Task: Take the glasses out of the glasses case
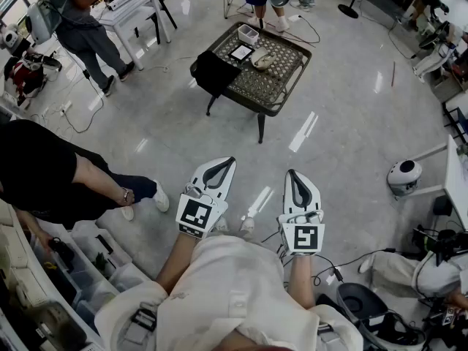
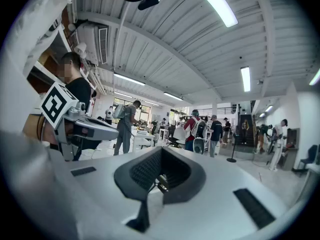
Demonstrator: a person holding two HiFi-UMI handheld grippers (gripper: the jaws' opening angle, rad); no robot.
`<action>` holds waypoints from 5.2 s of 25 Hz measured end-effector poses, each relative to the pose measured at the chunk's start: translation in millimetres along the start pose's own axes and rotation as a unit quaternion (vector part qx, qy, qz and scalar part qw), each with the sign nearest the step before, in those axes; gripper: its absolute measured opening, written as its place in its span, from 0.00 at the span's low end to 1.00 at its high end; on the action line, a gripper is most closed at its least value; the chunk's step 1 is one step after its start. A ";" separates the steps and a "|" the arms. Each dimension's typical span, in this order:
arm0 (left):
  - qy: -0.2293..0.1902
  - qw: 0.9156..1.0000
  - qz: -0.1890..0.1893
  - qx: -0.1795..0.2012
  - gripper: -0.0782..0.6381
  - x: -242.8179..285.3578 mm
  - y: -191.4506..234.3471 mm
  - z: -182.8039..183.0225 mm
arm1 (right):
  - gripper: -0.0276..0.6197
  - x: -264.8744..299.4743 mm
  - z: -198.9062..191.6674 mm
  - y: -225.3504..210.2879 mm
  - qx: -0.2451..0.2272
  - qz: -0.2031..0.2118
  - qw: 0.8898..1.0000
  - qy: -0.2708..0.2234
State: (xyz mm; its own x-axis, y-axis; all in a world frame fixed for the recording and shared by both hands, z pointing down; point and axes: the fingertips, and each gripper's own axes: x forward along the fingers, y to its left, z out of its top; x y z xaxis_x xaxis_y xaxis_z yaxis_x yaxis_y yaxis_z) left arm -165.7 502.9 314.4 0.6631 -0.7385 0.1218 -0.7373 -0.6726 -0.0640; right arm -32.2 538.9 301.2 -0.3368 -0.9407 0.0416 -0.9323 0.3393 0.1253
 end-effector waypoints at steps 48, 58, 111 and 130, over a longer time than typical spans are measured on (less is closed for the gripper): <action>0.007 0.999 -0.036 -0.011 0.13 197.7 143.4 2.7 | 0.05 228.1 -26.0 -93.6 -0.027 -0.031 0.998 0.053; 0.015 0.999 -0.033 -0.024 0.13 232.1 170.2 -6.4 | 0.05 266.8 -37.7 -110.7 -0.026 -0.026 0.997 0.067; 0.046 0.998 0.013 -0.042 0.13 530.4 278.4 -1.8 | 0.05 516.9 -76.4 -317.3 -0.002 0.026 0.997 0.073; 0.130 0.985 -0.086 -0.080 0.13 602.5 349.9 -114.9 | 0.05 608.1 -169.8 -297.5 0.014 -0.005 0.980 0.199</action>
State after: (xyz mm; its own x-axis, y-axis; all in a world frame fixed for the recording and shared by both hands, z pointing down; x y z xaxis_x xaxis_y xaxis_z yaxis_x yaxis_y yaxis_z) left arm -39.0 -172.0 479.3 0.7401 -0.5635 0.3671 -0.6415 -0.7553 0.1340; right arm 62.8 -134.7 457.5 -0.2547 -0.8692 0.4237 -0.9405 0.3246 0.1005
